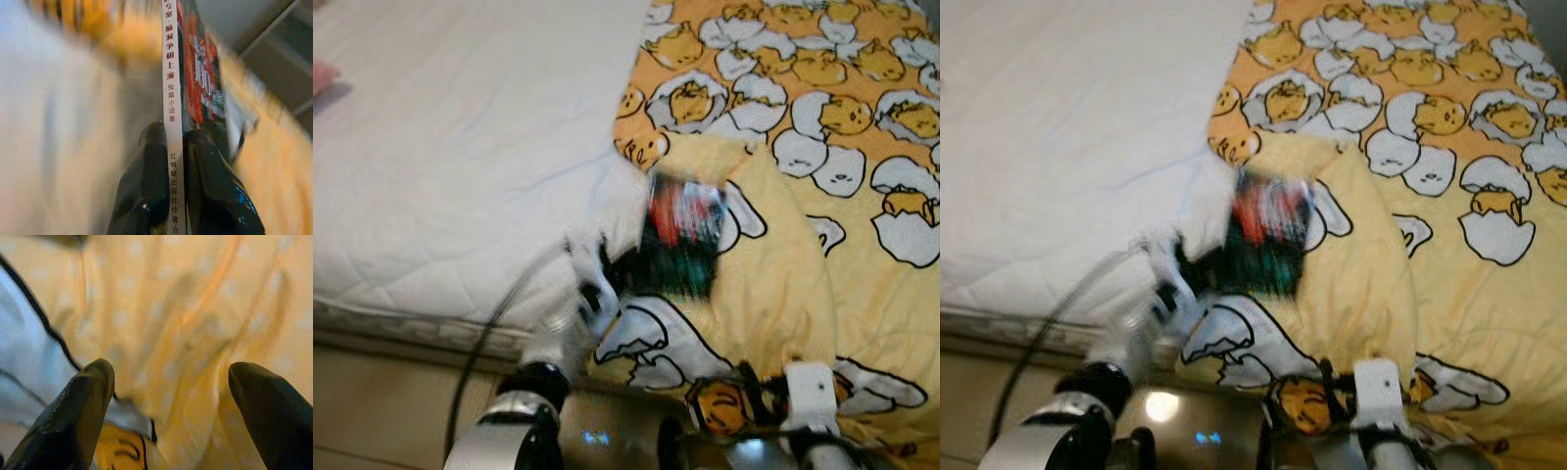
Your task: Clean up the room
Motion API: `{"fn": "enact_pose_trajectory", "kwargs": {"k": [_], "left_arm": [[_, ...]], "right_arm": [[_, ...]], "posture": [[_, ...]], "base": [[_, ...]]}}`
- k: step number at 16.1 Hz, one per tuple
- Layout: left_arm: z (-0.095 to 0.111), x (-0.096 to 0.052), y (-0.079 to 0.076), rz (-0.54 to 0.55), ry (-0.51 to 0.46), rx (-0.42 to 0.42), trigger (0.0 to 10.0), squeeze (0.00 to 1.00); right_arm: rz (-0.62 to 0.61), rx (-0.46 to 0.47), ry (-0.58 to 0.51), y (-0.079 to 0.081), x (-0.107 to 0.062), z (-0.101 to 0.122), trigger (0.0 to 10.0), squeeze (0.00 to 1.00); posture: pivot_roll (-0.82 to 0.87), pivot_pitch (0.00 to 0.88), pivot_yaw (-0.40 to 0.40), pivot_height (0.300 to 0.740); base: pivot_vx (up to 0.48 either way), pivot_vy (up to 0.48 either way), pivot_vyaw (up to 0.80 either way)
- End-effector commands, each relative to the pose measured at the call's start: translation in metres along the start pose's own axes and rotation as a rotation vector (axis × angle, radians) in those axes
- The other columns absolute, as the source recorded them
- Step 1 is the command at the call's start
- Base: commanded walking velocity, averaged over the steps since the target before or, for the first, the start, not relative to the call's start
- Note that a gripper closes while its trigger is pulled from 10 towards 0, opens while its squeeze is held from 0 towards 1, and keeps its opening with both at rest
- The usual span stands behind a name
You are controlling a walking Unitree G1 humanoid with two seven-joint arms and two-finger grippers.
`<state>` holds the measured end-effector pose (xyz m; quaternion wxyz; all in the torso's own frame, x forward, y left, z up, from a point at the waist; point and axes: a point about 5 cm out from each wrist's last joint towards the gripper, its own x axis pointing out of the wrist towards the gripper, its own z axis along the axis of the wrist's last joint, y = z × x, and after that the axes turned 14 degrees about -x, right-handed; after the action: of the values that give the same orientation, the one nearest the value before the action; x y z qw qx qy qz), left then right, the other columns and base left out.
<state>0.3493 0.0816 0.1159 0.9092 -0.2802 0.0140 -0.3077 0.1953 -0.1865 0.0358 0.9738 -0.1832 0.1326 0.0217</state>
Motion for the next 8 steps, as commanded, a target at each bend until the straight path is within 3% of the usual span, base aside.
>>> {"fn": "enact_pose_trajectory", "kwargs": {"k": [1, 3, 4, 5, 7, 8], "left_arm": [[0.006, -0.003, -0.004, -0.028, -0.022, 0.024, 0.0, 0.00], [0.008, -0.014, -0.005, -0.001, -0.014, 0.082, 0.0, 0.00], [0.004, -0.018, -0.005, 0.012, 0.006, 0.103, 2.0, 0.00], [0.001, -0.019, 0.000, 0.065, 0.021, 0.133, 10.0, 0.00], [0.000, -0.017, 0.006, 0.114, 0.034, 0.171, 10.0, 0.00], [0.004, -0.017, 0.012, 0.171, 0.038, 0.210, 10.0, 0.00]], "right_arm": [[-0.035, 0.020, 0.011, -0.005, 0.001, -0.005, 10.0, 0.00], [-0.075, 0.032, -0.033, -0.011, 0.015, 0.004, 10.0, 0.00], [-0.102, 0.035, -0.063, -0.016, 0.024, 0.011, 10.0, 0.00], [-0.122, 0.039, -0.082, -0.019, 0.031, 0.016, 10.0, 0.00], [-0.145, 0.051, -0.110, -0.022, 0.045, 0.024, 10.0, 0.00], [-0.165, 0.063, -0.172, -0.024, 0.054, 0.042, 10.0, 0.00]], "posture": [[0.00, 0.117, 0.005, 0.740], [0.04, 0.045, 0.027, 0.740], [0.06, 0.000, 0.033, 0.740], [0.07, 0.000, 0.034, 0.740], [0.07, 0.000, 0.044, 0.740], [0.07, 0.000, 0.053, 0.740]], "base": [[0.000, 0.000, 0.00], [0.000, 0.000, 0.00], [0.000, 0.000, 0.00], [0.000, 0.000, 0.00], [0.000, 0.000, 0.00], [0.000, 0.000, 0.00]]}}
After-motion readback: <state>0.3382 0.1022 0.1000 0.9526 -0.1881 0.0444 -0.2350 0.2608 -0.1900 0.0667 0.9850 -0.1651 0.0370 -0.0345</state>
